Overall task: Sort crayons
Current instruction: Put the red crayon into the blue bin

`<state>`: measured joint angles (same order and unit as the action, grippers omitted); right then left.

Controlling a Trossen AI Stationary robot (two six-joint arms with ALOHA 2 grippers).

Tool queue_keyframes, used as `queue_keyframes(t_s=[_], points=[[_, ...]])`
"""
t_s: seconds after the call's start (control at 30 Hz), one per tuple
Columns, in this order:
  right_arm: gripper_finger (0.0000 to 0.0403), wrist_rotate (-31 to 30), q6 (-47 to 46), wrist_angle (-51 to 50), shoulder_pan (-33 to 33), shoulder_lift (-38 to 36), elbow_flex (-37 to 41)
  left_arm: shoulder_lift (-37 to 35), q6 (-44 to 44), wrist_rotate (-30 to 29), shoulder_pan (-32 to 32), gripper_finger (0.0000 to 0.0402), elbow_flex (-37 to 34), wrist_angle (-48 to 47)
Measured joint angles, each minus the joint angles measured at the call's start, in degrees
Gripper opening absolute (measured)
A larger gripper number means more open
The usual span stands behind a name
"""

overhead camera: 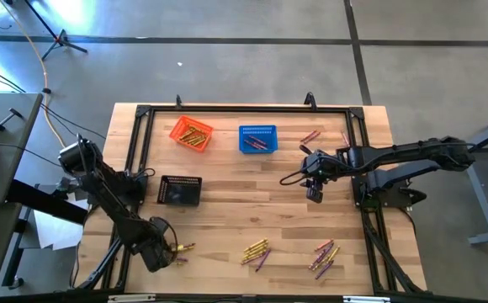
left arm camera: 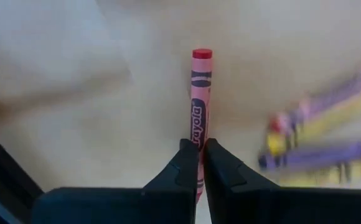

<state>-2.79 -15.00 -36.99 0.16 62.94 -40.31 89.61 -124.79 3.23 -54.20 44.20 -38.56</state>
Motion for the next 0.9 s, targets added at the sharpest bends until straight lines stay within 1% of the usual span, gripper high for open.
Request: queue_keyframes(t_s=[0.2, 0.33, 0.5, 0.6, 0.7, 0.8, 0.9], points=[[0.0128, 0.00, 0.02, -0.02, 0.00, 0.00, 0.00, -4.26, 1.13, -5.21, 1.78, 0.0001, 0.16, -2.89], [0.0128, 0.00, 0.08, 0.00, 0.00, 0.00, 0.00, -7.32, 4.00, -11.23, 4.63, 0.0001, 0.18, -4.87], [0.0128, -0.03, 2.50, 1.46, 0.00, 0.00, 0.00, -11.02, 12.27, -21.11, 10.85, 0.0001, 0.20, -5.56], [0.0128, -0.02, 2.63, 3.48, 0.00, 0.00, 0.00, -13.18, 19.33, -26.62, 15.95, 0.0001, 0.20, -4.56], [0.0128, -0.04, 3.55, 5.68, 0.00, 0.00, 0.00, -15.10, 28.58, -29.91, 21.73, 0.0001, 0.20, -2.39], [0.0128, -0.13, 5.71, 8.50, 0.00, 0.00, 0.00, -16.69, 39.42, -32.93, 27.62, 0.0001, 0.20, 1.46], [0.0128, -1.71, 8.33, 12.45, 0.00, 0.00, 0.00, -17.74, 51.88, -36.02, 33.77, 0.0001, 0.21, 7.45]])
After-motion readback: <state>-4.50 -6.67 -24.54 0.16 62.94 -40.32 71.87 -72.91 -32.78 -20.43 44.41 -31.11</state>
